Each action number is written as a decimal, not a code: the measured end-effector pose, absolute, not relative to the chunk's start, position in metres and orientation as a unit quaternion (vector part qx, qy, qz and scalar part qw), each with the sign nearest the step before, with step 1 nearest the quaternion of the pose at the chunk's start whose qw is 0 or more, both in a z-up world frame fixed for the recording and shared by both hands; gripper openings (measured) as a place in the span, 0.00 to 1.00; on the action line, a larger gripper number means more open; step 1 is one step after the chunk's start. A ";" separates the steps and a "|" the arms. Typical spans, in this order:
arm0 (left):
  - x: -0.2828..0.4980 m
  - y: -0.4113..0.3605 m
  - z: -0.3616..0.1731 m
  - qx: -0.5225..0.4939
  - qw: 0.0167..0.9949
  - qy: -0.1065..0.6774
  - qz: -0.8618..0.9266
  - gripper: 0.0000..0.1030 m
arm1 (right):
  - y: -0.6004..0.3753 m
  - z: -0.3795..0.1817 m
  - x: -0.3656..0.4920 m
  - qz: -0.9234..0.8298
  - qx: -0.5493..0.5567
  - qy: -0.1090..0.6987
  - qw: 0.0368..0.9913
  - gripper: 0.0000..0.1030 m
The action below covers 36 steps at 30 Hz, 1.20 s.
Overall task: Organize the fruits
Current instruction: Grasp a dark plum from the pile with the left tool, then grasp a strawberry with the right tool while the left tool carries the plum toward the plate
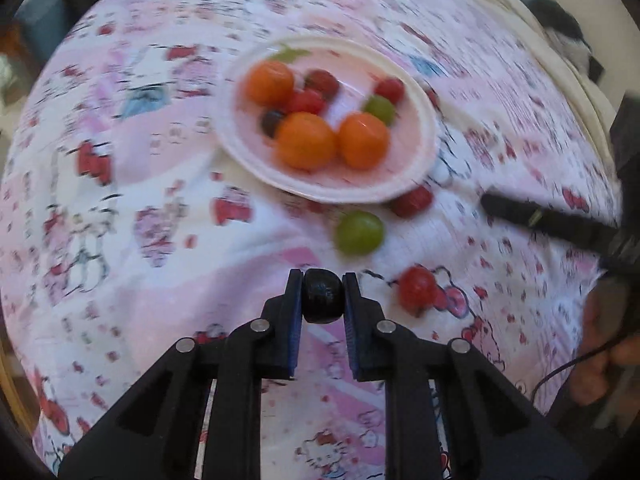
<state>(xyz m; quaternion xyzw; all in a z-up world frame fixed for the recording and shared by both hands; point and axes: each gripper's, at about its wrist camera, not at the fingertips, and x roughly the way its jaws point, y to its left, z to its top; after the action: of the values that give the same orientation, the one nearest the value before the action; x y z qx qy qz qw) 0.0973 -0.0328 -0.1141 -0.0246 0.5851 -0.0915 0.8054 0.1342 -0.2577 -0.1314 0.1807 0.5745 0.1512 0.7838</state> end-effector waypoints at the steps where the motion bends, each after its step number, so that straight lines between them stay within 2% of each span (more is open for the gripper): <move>1: 0.099 -0.027 -0.112 -0.029 0.808 0.582 -0.085 0.15 | -0.247 -0.137 0.136 0.166 0.165 0.577 0.783 0.75; 3: 0.104 -0.018 -0.112 -0.038 0.810 0.579 -0.083 0.15 | -0.235 -0.146 0.138 0.190 0.158 0.575 0.780 0.75; 9: 0.104 -0.008 -0.102 -0.062 0.813 0.573 -0.087 0.15 | -0.201 -0.148 0.141 0.222 0.041 0.519 0.825 0.73; 13: 0.112 -0.010 -0.099 -0.079 0.812 0.571 -0.088 0.15 | -0.192 -0.161 0.148 0.231 0.011 0.529 0.816 0.52; 22: 0.119 -0.008 -0.098 -0.085 0.813 0.571 -0.079 0.15 | -0.181 -0.171 0.156 0.233 -0.013 0.528 0.816 0.50; 24: 0.119 -0.007 -0.100 -0.085 0.812 0.572 -0.075 0.15 | -0.176 -0.172 0.156 0.234 -0.033 0.527 0.817 0.46; 25: 0.120 -0.007 -0.100 -0.085 0.812 0.572 -0.073 0.15 | -0.177 -0.172 0.156 0.232 -0.038 0.527 0.817 0.36; 26: 0.120 -0.007 -0.100 -0.085 0.813 0.572 -0.072 0.15 | -0.179 -0.171 0.157 0.231 -0.036 0.528 0.816 0.33; 36: 0.119 -0.003 -0.095 -0.087 0.818 0.565 -0.066 0.15 | -0.192 -0.160 0.146 0.240 -0.002 0.535 0.810 0.32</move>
<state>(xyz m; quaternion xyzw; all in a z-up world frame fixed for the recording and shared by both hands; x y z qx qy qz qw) 0.1187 -0.0033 -0.0953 -0.0870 0.5646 -0.0661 0.8181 0.1463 -0.1924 -0.1604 -0.0018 0.5348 0.2404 0.8100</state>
